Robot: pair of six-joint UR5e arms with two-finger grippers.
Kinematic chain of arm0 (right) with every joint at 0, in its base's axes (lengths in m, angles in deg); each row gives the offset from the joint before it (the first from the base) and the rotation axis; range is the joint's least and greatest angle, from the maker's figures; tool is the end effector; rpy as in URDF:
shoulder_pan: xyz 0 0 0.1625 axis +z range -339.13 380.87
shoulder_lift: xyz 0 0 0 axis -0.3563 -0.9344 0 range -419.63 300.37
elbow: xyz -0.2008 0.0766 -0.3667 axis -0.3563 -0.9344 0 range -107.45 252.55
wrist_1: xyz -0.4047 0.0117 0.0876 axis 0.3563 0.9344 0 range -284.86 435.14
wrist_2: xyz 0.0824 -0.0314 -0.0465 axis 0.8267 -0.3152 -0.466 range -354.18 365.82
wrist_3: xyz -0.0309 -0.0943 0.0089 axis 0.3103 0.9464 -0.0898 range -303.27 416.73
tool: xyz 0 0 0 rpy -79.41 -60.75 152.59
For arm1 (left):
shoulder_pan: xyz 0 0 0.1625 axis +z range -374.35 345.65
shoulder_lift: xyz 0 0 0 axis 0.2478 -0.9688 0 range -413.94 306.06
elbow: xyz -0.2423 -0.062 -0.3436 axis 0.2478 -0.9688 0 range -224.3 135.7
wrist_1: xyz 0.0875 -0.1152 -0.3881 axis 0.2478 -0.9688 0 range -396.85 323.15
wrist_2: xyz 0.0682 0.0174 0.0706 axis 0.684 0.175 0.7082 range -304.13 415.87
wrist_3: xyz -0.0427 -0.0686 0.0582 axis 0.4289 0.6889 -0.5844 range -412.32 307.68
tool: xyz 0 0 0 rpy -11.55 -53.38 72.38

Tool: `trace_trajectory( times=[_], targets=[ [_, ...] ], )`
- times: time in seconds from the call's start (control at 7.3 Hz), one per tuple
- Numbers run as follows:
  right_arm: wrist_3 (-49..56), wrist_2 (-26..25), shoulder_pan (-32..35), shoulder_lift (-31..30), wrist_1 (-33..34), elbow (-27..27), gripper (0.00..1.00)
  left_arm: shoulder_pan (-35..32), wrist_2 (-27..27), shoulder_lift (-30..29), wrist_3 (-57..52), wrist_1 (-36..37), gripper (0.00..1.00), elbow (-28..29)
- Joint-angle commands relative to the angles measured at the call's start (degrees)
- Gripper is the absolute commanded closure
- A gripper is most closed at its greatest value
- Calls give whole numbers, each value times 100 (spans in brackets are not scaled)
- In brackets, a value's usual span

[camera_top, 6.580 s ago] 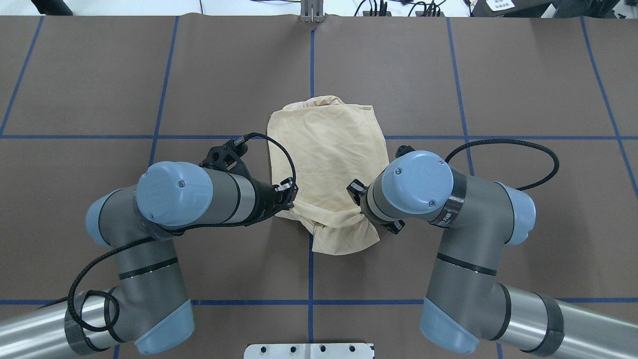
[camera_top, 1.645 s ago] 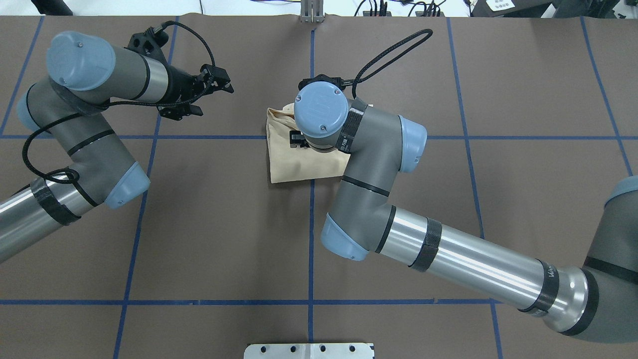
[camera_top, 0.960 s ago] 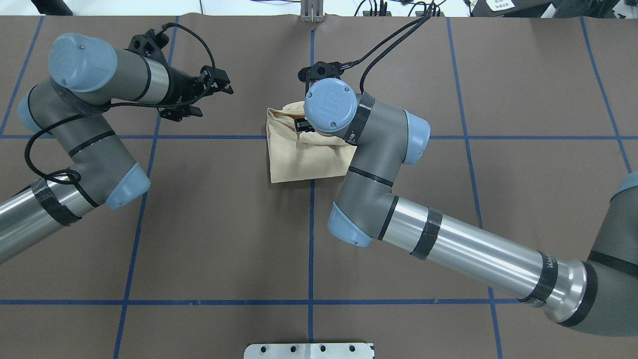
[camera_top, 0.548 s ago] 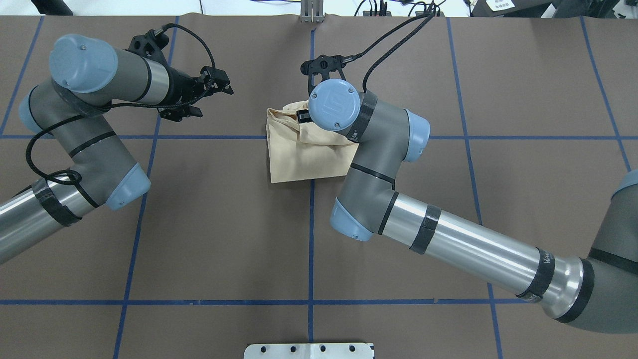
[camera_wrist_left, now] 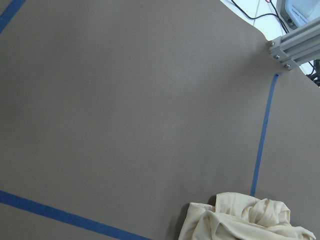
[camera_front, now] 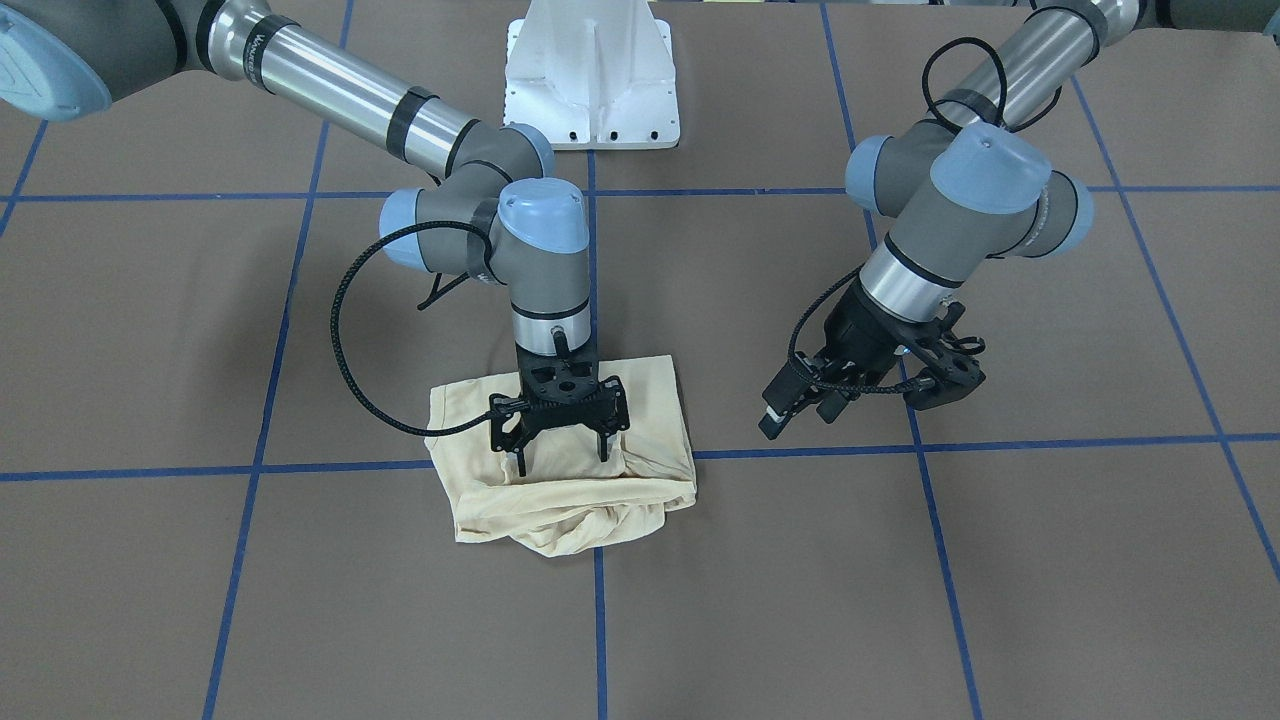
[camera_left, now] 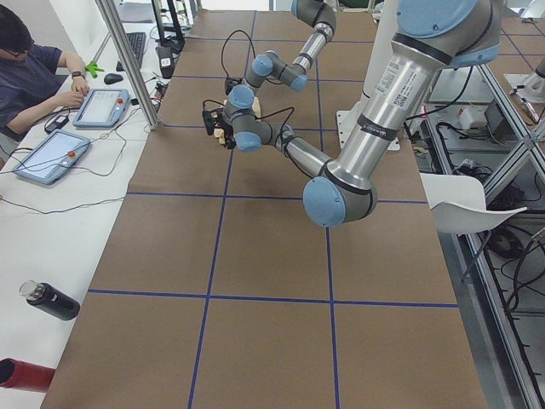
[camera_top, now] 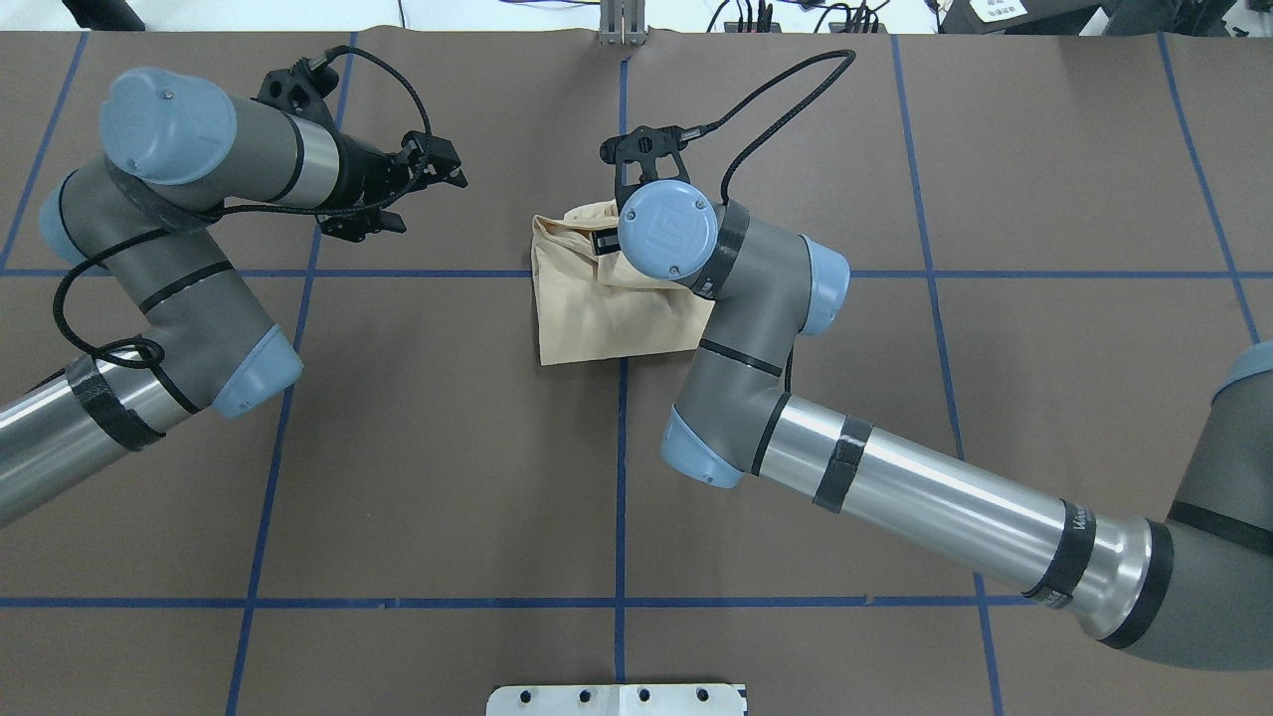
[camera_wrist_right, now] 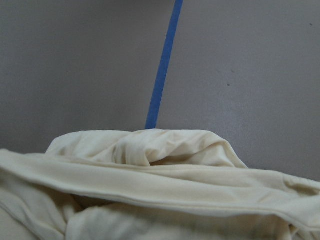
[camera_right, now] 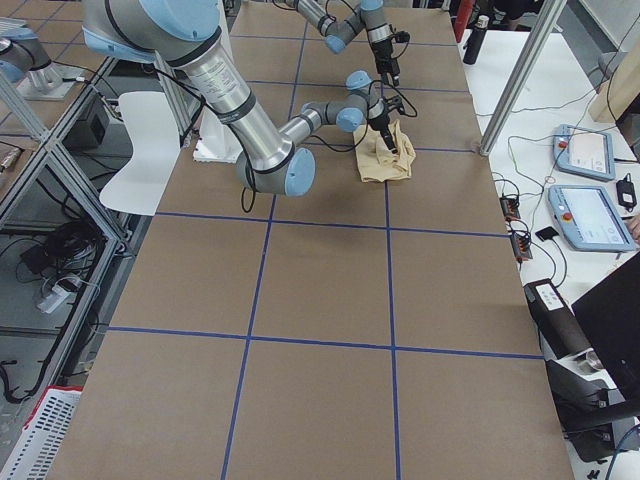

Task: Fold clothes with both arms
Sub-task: 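Press the right gripper down on the folded shirt's top while the left hovers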

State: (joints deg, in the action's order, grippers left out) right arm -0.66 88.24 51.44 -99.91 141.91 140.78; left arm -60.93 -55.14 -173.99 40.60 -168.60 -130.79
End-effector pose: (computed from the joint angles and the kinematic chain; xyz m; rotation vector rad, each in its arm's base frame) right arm -0.6232 -0.5380 0.2376 0.5724 -0.6951 0.0259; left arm 0.4011 -0.5660 0.2970 0.1408 1.2275 -0.5350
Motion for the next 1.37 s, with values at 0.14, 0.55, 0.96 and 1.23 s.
trace_trajectory(
  times=[0.14, 0.55, 0.96, 1.23],
  targets=[
    [9, 20, 2, -94, -15, 14, 0, 0, -9, -28, -2, 9, 1, -25],
    [35, 510, 169, -59, 81, 452, 0, 0, -26, -37, -2, 9, 1, -60],
    [228, 548, 398, -94, 99, 366, 0, 0, -26, -45, -11, 9, 1, -43],
    [159, 731, 354, -77, 108, 217, 0, 9, -9, -37, -89, 9, 1, 10]
  ],
)
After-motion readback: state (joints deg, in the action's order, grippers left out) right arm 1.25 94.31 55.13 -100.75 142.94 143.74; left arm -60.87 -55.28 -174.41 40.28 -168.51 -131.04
